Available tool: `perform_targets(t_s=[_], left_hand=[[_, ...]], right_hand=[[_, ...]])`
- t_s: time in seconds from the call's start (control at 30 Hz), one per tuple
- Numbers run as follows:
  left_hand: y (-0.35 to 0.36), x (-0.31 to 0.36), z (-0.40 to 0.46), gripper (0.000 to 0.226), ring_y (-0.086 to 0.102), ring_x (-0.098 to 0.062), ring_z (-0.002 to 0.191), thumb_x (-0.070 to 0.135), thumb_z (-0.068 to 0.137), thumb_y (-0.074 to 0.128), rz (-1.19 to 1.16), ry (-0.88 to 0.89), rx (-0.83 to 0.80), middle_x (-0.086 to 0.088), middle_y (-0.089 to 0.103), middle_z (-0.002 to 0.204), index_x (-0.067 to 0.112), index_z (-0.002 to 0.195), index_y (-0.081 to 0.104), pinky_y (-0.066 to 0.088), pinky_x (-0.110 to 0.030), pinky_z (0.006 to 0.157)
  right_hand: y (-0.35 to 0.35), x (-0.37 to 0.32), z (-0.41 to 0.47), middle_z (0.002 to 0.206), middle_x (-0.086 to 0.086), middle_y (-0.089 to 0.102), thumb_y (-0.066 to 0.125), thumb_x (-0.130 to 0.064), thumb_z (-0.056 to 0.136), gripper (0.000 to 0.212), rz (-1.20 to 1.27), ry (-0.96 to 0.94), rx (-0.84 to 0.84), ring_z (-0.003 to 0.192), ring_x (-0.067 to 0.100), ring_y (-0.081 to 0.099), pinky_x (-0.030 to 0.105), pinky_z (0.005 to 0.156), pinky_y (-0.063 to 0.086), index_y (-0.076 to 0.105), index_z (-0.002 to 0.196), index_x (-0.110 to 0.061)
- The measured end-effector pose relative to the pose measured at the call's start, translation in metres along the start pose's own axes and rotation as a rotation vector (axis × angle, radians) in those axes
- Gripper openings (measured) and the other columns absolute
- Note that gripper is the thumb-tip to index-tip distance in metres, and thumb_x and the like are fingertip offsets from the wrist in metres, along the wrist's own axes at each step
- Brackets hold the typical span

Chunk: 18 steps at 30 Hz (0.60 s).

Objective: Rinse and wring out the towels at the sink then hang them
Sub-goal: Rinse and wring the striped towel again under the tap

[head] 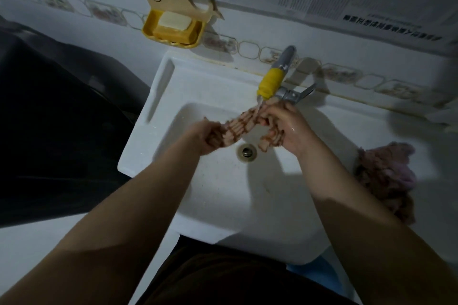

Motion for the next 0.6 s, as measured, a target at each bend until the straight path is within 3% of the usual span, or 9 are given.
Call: perform_targets(t_s=[0.07,0.17,0.2,0.27,0.37,0.43,0.47,0.53,0.6], left_hand=[[0.007,-0.021,0.008,0.058,0.039,-0.009,0.039,0.003,0.101,0.034,0.142,-0.006,0.033,-0.005,0.046,0.058,0.004,0.049,0.060,0.028,-0.017,0.034],[0.013,-0.029,0.010,0.018,0.040,-0.015,0.044,-0.002,0.095,0.032,0.249,0.040,0.043,-0.008,0.047,0.065,0.005,0.096,0.049,0.033,-0.017,0.041],[0.014,-0.029,0.010,0.015,0.034,-0.012,0.042,0.006,0.097,0.033,0.254,0.046,-0.013,-0.006,0.042,0.058,0.011,0.093,0.046,0.026,-0.016,0.042],[0.014,-0.027,0.007,0.036,0.024,-0.008,0.039,0.040,0.103,0.032,0.309,0.052,-0.155,0.001,0.032,0.048,0.020,0.076,0.045,0.017,-0.017,0.046],[0.012,-0.026,0.001,0.064,0.035,-0.011,0.044,0.072,0.089,0.020,0.368,0.088,-0.368,-0.003,0.041,0.055,0.025,0.076,0.061,0.028,-0.019,0.048],[0.006,-0.028,0.002,0.056,0.050,-0.017,0.064,0.066,0.093,0.029,0.234,0.148,-0.405,-0.006,0.055,0.068,0.029,0.099,0.071,0.046,-0.026,0.068],[0.003,-0.030,0.006,0.048,0.048,-0.019,0.069,0.057,0.096,0.035,0.131,0.202,-0.404,-0.009,0.052,0.070,0.027,0.106,0.071,0.046,-0.028,0.077],[0.001,-0.032,0.008,0.035,0.043,-0.015,0.067,0.039,0.100,0.042,-0.032,0.279,-0.343,-0.009,0.046,0.064,0.023,0.111,0.070,0.047,-0.029,0.083],[0.011,-0.028,0.007,0.027,0.044,-0.012,0.050,0.026,0.102,0.041,-0.139,0.311,-0.197,-0.005,0.046,0.050,0.016,0.109,0.065,0.053,-0.032,0.078]], right_hand=[[0.014,-0.013,-0.003,0.057,0.005,0.050,0.057,-0.006,0.089,0.012,-0.072,-0.015,-0.049,0.049,0.015,0.043,0.017,0.039,0.029,0.053,0.080,-0.014],[0.028,-0.026,-0.011,0.053,0.000,0.042,0.061,-0.018,0.091,0.015,-0.133,0.013,-0.133,0.039,0.008,0.036,0.014,0.035,0.023,0.051,0.081,-0.014],[0.030,-0.029,-0.013,0.053,-0.002,0.040,0.061,-0.024,0.091,0.017,-0.160,0.026,-0.157,0.038,0.007,0.034,0.014,0.035,0.022,0.051,0.081,-0.015],[0.031,-0.032,-0.014,0.050,-0.002,0.040,0.058,-0.032,0.093,0.027,-0.195,0.048,-0.157,0.038,0.008,0.033,0.014,0.037,0.022,0.051,0.073,-0.016],[0.026,-0.041,-0.015,0.067,0.005,0.061,0.053,-0.033,0.094,0.027,-0.314,0.042,-0.026,0.057,0.018,0.056,0.024,0.053,0.044,0.059,0.073,-0.017],[0.016,-0.047,-0.015,0.083,0.008,0.066,0.051,-0.028,0.093,0.017,-0.560,0.000,0.107,0.074,0.023,0.062,0.034,0.068,0.051,0.061,0.086,-0.017],[0.011,-0.046,-0.014,0.086,0.007,0.065,0.051,-0.025,0.093,0.013,-0.617,-0.026,0.150,0.075,0.022,0.062,0.034,0.069,0.051,0.060,0.092,-0.017],[0.007,-0.039,-0.012,0.090,0.009,0.065,0.057,-0.023,0.091,0.010,-0.556,-0.038,0.162,0.070,0.018,0.062,0.034,0.062,0.052,0.058,0.099,-0.017],[0.013,-0.028,-0.011,0.093,0.012,0.068,0.061,-0.023,0.090,0.014,-0.485,-0.066,0.144,0.060,0.013,0.062,0.028,0.051,0.051,0.060,0.102,-0.016]])
Point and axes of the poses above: each hand's wrist, its own z-axis towards the middle knuckle, its own y-axis out of the palm, x = y × z, the point moved 1 cm from there along z, towards the middle knuckle
